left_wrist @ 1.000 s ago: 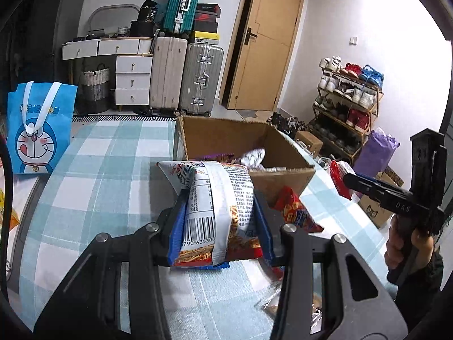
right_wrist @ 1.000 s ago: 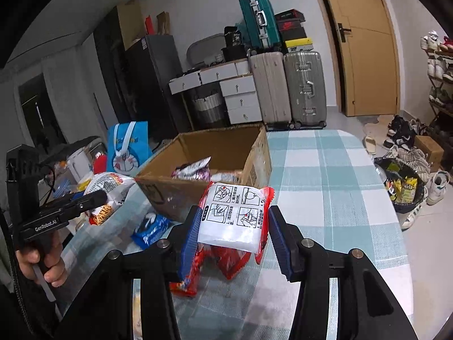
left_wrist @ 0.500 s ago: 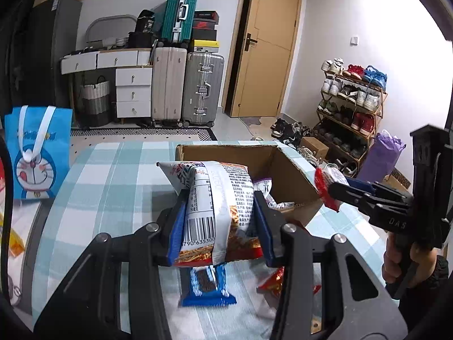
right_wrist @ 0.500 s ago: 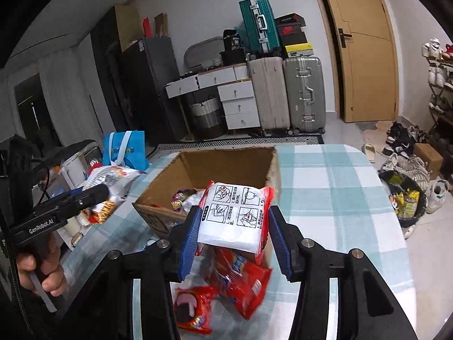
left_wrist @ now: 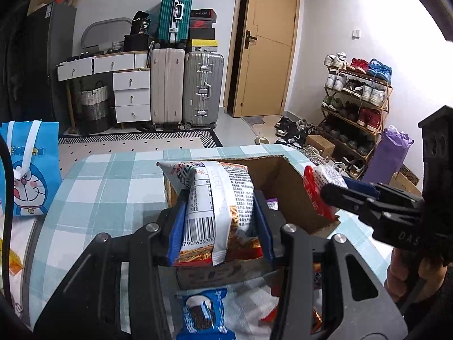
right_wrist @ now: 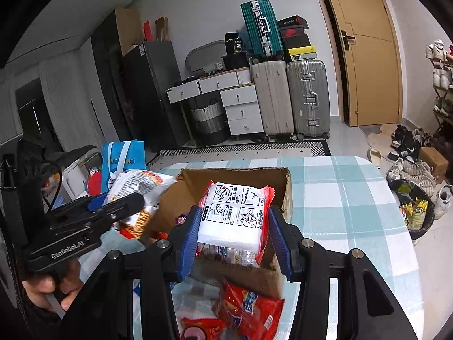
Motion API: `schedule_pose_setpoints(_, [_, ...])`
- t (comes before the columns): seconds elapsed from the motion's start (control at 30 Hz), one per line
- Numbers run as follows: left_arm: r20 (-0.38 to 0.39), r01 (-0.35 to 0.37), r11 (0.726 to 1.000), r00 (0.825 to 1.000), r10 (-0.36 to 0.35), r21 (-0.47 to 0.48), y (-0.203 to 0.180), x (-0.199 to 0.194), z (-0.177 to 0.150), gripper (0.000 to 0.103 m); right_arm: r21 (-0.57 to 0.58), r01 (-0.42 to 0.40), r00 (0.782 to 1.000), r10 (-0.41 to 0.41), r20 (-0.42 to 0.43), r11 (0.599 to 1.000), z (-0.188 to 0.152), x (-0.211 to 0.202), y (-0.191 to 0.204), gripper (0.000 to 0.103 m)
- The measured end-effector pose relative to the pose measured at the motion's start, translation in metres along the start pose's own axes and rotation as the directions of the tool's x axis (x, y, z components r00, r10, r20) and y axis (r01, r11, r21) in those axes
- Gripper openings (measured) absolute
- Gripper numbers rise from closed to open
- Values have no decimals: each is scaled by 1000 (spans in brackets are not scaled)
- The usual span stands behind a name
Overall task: Organize snacks
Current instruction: 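Carry both held packets over the cardboard box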
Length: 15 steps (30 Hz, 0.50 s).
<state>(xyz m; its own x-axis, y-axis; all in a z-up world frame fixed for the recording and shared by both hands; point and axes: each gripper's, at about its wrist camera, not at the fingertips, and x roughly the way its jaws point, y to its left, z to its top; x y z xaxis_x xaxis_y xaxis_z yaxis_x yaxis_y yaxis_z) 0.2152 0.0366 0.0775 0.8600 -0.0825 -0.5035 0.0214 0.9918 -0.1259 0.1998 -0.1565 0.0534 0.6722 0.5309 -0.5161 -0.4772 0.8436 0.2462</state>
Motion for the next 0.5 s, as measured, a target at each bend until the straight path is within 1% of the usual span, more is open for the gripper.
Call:
schedule_pose_setpoints(0.17, [-12, -20, 1000, 1000, 20, 20, -7, 26, 7, 41, 13, -7, 1000, 8, -14, 1000, 1, 14, -3, 48])
schedule_pose_setpoints(0.27, [-19, -13, 1000, 1000, 13, 20, -8, 38, 7, 41, 19, -3, 1000, 3, -28, 1000, 1, 23, -6, 48])
schedule_pose_setpoints(0.5, [-39, -30, 999, 999, 31, 25, -10, 67, 16, 41, 30, 0, 999, 1, -37, 1000, 0, 35, -12, 48])
